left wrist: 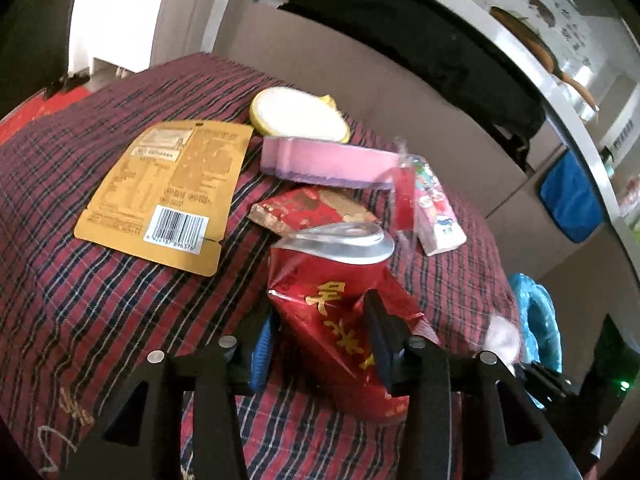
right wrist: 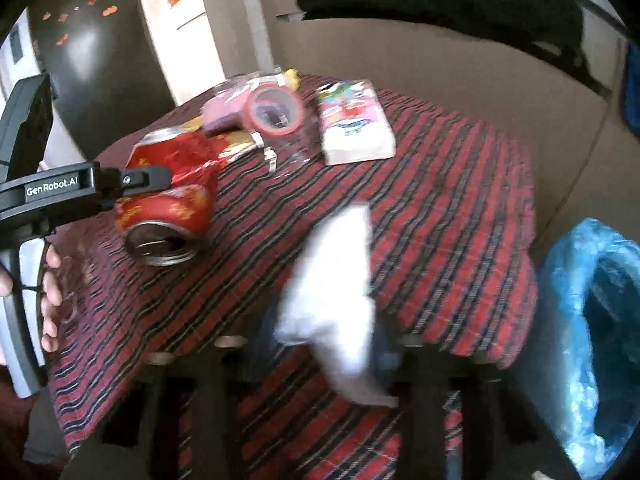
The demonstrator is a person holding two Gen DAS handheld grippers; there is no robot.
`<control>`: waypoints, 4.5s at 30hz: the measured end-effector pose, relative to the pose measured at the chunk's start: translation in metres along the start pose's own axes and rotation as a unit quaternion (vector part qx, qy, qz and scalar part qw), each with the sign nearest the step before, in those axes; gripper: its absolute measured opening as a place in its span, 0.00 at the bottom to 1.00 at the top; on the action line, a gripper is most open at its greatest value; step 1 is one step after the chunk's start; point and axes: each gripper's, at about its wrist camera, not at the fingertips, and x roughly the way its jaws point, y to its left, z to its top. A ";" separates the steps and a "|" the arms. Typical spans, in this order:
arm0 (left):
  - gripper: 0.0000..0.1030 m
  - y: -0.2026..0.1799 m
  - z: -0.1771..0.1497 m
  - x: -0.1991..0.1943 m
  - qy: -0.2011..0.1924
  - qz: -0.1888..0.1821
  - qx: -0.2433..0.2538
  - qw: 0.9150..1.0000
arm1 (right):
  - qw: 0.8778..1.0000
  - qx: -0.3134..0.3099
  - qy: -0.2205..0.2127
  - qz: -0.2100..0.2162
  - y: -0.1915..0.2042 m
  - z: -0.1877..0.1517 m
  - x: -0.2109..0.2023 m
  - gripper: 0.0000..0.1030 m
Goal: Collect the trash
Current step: 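Grasp the crushed red can with the left gripper while the right gripper grasps a white tissue, then carry the red can and white tissue to the blue bin and release, then move both open grippers back toward the remaining trash on the bed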
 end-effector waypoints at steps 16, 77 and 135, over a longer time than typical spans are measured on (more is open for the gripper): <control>0.30 -0.021 -0.001 -0.015 -0.034 -0.040 0.008 0.999 | 0.998 0.031 -0.047 0.039 -0.008 -0.010 -0.044 0.23; 0.25 -0.329 -0.087 0.044 0.007 -0.102 0.318 0.943 | 0.956 0.207 -0.164 -0.126 -0.214 -0.080 -0.169 0.23; 0.63 0.067 0.017 -0.082 -0.112 0.028 0.023 0.993 | 0.993 -0.089 -0.075 -0.006 0.065 0.096 -0.011 0.47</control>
